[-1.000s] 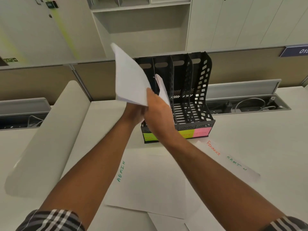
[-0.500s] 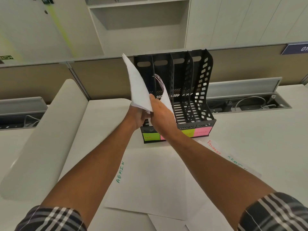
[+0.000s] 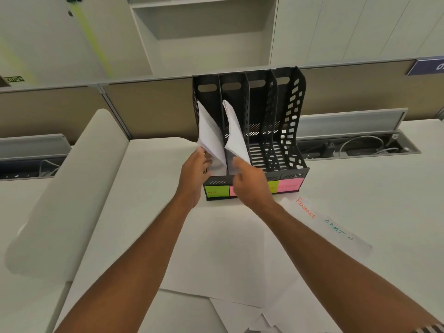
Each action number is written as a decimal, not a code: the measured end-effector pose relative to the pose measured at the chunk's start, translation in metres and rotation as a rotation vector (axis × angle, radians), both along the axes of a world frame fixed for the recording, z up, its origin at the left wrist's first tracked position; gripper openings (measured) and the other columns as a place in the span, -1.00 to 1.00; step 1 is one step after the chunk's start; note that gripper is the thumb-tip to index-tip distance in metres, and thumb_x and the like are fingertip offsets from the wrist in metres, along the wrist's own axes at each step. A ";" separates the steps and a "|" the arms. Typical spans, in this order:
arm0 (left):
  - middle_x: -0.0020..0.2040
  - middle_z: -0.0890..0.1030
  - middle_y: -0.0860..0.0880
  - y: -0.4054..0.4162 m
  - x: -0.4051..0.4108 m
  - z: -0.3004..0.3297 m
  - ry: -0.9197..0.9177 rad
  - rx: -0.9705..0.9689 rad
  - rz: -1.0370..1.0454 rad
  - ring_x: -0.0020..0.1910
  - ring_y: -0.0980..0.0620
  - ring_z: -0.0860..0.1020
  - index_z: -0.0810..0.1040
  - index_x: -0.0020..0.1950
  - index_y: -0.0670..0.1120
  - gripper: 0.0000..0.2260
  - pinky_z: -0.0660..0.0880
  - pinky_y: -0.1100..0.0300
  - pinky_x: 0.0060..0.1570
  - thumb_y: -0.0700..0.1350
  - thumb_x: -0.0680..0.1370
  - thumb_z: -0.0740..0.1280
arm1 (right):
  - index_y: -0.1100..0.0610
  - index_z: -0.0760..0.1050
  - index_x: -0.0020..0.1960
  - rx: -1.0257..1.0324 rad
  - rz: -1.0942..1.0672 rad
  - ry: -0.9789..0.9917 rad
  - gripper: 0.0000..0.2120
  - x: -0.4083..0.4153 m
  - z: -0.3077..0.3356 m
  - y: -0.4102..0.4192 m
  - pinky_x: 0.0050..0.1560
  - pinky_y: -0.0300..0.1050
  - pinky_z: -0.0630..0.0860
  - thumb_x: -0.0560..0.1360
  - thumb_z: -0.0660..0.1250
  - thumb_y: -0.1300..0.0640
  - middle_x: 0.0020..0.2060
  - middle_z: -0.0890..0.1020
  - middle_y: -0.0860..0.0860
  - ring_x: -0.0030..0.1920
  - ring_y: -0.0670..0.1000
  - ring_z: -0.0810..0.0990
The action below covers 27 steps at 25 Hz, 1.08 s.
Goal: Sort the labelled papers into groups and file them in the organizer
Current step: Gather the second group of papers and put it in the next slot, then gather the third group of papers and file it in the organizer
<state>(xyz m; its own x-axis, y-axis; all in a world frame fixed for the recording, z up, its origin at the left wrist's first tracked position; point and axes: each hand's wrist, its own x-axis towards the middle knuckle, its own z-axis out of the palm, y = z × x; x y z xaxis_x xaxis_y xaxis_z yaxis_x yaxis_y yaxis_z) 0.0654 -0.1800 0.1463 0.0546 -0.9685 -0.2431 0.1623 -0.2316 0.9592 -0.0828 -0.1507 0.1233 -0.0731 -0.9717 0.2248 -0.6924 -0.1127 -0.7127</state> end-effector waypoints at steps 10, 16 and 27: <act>0.24 0.56 -0.11 0.183 0.000 -0.122 -0.681 0.290 0.244 0.23 -0.15 0.52 0.61 0.15 -0.03 -0.75 0.47 -0.12 0.25 -0.22 0.50 0.32 | 0.15 0.31 0.50 0.595 0.005 0.060 -0.43 -0.050 -0.106 0.080 0.38 -0.05 0.33 0.54 0.37 0.09 0.41 0.47 0.14 0.40 0.14 0.41; 0.48 0.31 -0.22 0.202 0.009 -0.124 -0.717 0.349 0.323 0.48 -0.21 0.26 0.52 0.31 -0.08 -0.62 0.31 -0.18 0.38 -0.24 0.50 0.38 | 0.13 0.60 -0.03 0.501 -0.132 -0.224 -0.89 -0.052 -0.105 0.132 -0.08 -0.02 0.62 0.49 0.32 0.22 -0.09 0.69 0.06 -0.09 0.06 0.64; 0.30 0.58 -0.17 0.197 -0.012 -0.131 -0.553 0.346 0.221 0.23 -0.16 0.55 0.24 0.52 -0.03 -0.41 0.46 -0.05 0.26 -0.25 0.53 0.33 | 0.15 0.60 0.00 0.770 -0.417 -0.905 -0.92 -0.085 -0.113 0.245 -0.12 -0.03 0.69 0.53 0.38 0.28 -0.08 0.70 0.10 -0.12 0.10 0.72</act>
